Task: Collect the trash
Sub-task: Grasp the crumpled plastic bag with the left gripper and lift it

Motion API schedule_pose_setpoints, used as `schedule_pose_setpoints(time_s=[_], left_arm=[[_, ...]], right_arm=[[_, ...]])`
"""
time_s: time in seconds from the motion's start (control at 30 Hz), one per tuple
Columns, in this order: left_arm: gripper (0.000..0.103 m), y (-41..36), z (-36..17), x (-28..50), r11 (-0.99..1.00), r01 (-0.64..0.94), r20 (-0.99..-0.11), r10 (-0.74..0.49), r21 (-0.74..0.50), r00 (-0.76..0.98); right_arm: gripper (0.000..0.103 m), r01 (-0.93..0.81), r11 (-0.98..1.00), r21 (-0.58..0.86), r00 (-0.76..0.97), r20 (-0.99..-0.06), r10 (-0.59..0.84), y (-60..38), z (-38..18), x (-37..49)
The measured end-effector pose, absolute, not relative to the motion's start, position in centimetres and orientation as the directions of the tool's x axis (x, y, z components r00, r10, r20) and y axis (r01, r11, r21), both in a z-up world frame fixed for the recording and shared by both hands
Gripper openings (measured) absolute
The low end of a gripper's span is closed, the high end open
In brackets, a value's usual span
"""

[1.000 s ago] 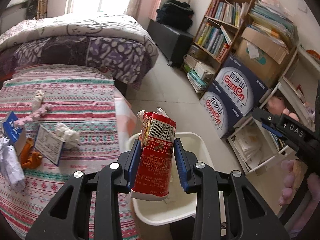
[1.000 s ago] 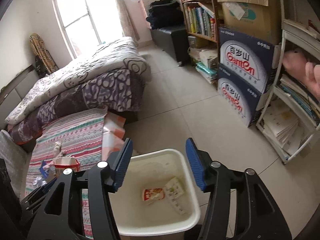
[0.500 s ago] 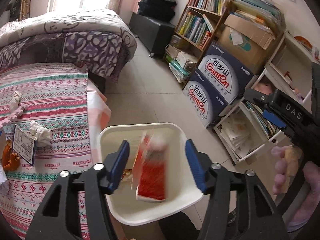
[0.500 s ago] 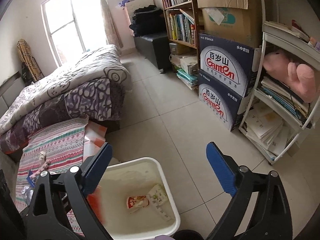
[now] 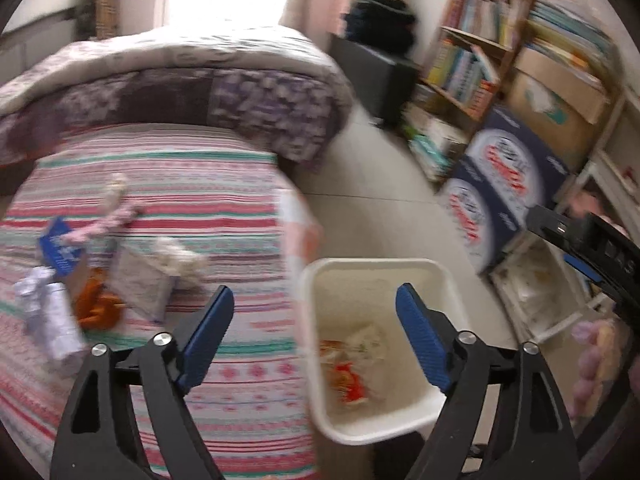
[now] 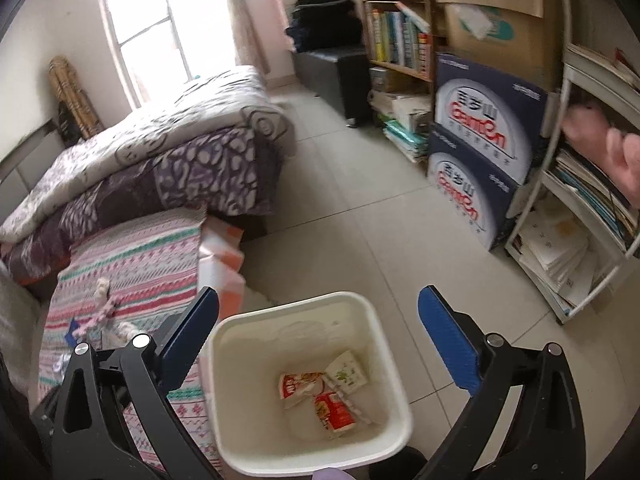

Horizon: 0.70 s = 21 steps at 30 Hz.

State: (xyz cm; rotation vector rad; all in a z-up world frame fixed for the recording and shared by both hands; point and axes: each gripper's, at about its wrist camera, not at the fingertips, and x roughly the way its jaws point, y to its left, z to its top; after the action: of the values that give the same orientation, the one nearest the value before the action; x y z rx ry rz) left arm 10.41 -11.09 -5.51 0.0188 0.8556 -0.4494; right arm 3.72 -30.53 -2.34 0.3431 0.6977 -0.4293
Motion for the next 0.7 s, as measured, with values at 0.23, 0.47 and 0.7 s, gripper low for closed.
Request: schedule_pose_setpoints(time_s=[0.23, 0.47, 0.7], left_arm=[[0.087, -4.2, -6.3, 12.9, 0.993, 0.119, -0.769, -0.096, -0.027, 0.632], [0.087, 5.9, -8.0, 15.7, 0.981, -0.192, -0.823, 0.084, -0.032, 0.562], [0.087, 10.9, -13.1, 19.0, 0.961, -0.268, -0.918, 0.052, -0.061, 0.394]], right_arm=[[0.096, 0.413, 0.894, 0.174, 0.682, -0.71, -0.177, -25.8, -3.2, 6.6], [0.096, 0.343, 0.927, 0.153, 0.656, -0.745, -0.12, -21.4, -4.6, 9.3], [0.096, 0.255, 0.96, 0.117, 0.61, -0.789, -0.066, -17.1, -6.9, 11.8]])
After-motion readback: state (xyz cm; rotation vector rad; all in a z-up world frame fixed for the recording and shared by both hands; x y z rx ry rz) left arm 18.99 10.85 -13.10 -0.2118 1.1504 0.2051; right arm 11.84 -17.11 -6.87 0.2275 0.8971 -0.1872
